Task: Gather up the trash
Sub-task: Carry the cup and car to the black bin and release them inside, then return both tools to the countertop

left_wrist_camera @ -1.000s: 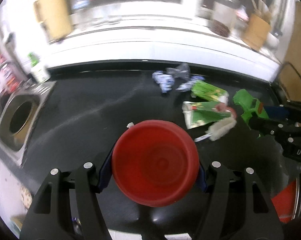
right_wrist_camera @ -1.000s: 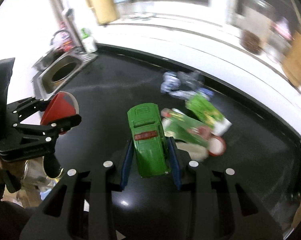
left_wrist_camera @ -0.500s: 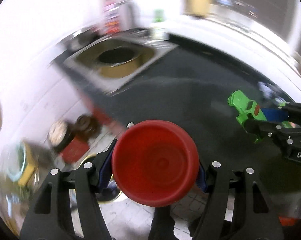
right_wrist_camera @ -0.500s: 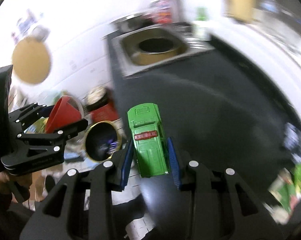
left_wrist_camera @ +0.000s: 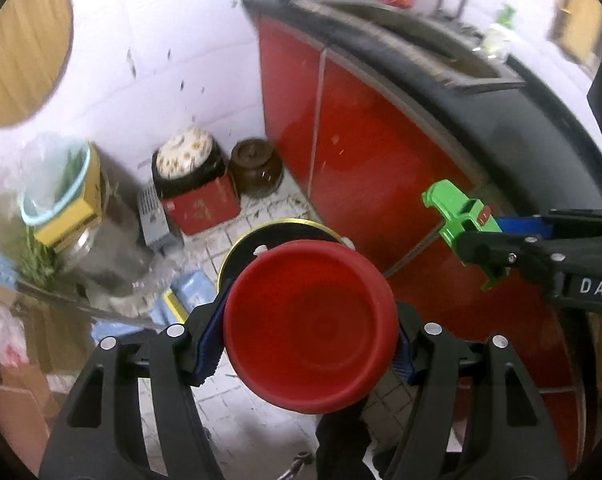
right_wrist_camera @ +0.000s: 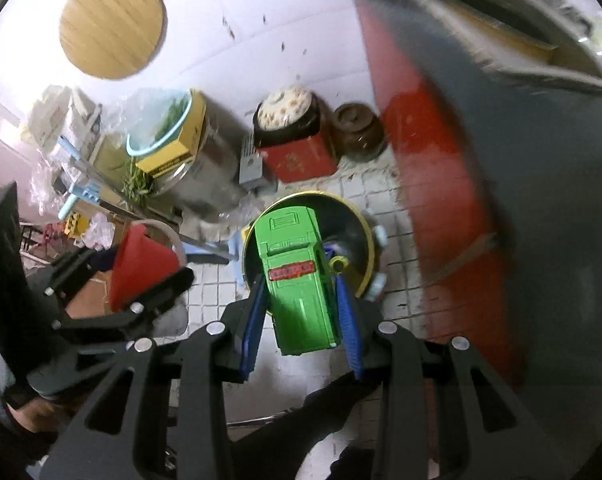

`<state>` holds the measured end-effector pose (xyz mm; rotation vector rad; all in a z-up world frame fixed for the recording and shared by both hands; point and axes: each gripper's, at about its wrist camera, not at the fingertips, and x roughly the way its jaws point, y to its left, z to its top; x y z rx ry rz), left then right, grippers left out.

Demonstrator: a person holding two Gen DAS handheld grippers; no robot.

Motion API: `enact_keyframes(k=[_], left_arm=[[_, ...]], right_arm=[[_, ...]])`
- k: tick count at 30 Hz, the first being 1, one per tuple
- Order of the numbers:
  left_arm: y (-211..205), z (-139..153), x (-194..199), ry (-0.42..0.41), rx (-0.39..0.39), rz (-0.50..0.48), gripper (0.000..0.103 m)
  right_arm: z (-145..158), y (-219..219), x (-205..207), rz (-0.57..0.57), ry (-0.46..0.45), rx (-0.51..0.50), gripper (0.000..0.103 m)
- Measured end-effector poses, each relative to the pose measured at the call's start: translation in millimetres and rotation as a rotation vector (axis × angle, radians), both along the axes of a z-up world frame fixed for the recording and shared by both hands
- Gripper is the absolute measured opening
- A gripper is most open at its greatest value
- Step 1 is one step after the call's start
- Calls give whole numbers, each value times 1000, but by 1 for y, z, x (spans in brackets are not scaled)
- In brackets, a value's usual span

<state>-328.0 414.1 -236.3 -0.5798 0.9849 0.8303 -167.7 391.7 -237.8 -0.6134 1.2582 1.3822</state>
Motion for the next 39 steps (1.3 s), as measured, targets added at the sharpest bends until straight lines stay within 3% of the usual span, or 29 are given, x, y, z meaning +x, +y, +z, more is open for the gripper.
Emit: enact_keyframes(k=[5,8,9,10,12,18,23,28,35,39], left_arm=[[33,-56,-7,-12,-42,25,65],[44,-75,-9,-38,-75,35,65],[47,-82,-8,-39,-90,30,67],[49,-86,-7,-34,-101,21,79],[51,-90,-5,-6,-71,30,93],[54,-80,-7,0,-68,22,93],[34,-49,0,16,-45,-28,93],[3,4,28,10,-16,-125,95],[-80,89,125,-40,40,-403,96],[-142,126,193,-109,34,-607,96]], right_arm=[[-47,47,-16,30,-3,-68,35],[-68,67,-20,37,-5,-92,36],[-73,73,-20,39,-6,-94,41],[-76,77,-21,43,-5,-102,60],[-77,82,-20,32,-10,-94,77],[-59,74,-7,17,-4,-81,77],[-18,39,10,-13,-6,-47,80],[56,-27,39,-83,-75,37,91],[152,-156,100,-324,-177,144,96],[194,-257,138,-551,-246,173,96]])
